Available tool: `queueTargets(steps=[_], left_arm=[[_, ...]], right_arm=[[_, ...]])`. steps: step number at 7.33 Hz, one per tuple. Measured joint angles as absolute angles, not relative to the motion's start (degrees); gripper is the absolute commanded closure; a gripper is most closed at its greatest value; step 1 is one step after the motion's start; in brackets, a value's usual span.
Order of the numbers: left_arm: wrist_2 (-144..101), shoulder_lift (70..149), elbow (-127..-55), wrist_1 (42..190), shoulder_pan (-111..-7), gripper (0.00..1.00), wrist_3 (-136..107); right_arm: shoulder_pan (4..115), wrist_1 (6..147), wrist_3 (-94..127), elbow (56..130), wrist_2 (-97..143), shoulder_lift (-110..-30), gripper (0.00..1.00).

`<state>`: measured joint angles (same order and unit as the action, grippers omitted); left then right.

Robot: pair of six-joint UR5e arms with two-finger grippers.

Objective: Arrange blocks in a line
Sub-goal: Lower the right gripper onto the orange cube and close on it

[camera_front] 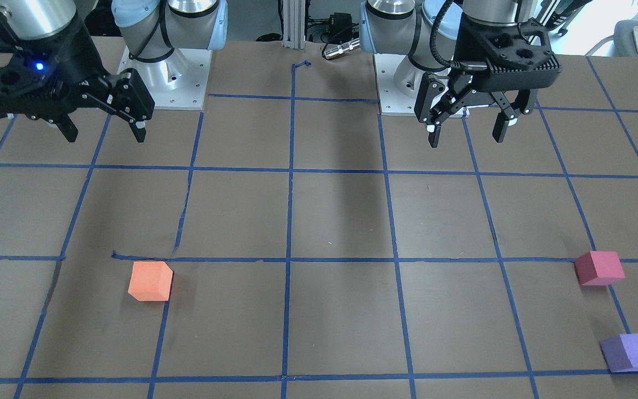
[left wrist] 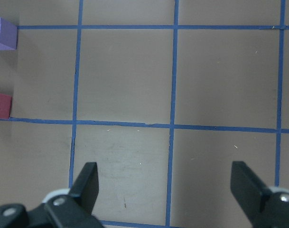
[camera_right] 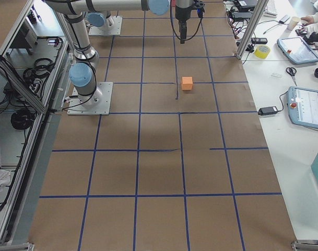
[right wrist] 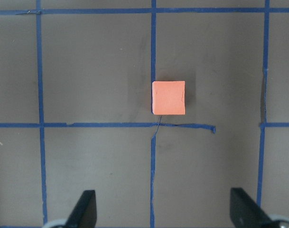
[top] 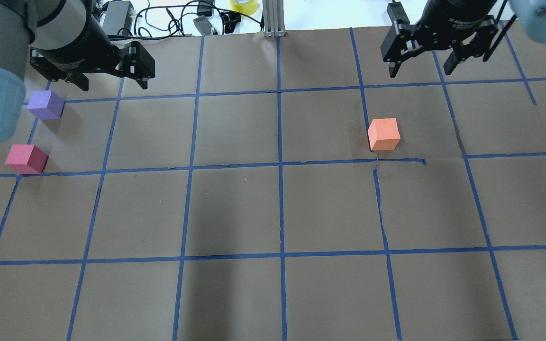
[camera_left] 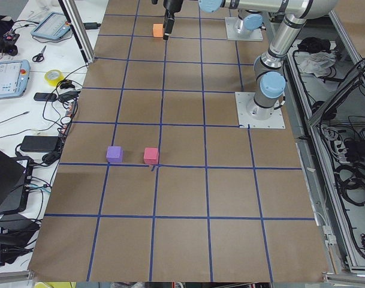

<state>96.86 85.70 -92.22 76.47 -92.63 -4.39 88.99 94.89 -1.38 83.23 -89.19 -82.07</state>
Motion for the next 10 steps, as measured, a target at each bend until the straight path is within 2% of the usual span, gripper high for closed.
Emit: queueTargets(steps=[3, 5, 7, 10], left_arm=[[96.8, 85.6, -92.2, 76.5, -92.6, 0.0, -4.5], [96.7, 85.6, -92.3, 76.5, -92.5, 0.0, -4.5], [96.3, 85.5, -92.5, 76.5, -92.5, 0.0, -4.7], [95.6, 85.3, -92.8, 76.5, -92.7, 0.0, -5.3]], right_arm=[[86.8, 105.8, -1.9, 84.4, -90.8, -69.0, 0.0], [84.6, 113.8, -2.7, 88.2, -91.2, -64.2, 0.0], [84.9, 119.0, -2.8, 90.6, -90.9, -61.7, 0.0], [87.9, 119.0, -3.2, 91.6, -91.0, -60.7, 0.01]])
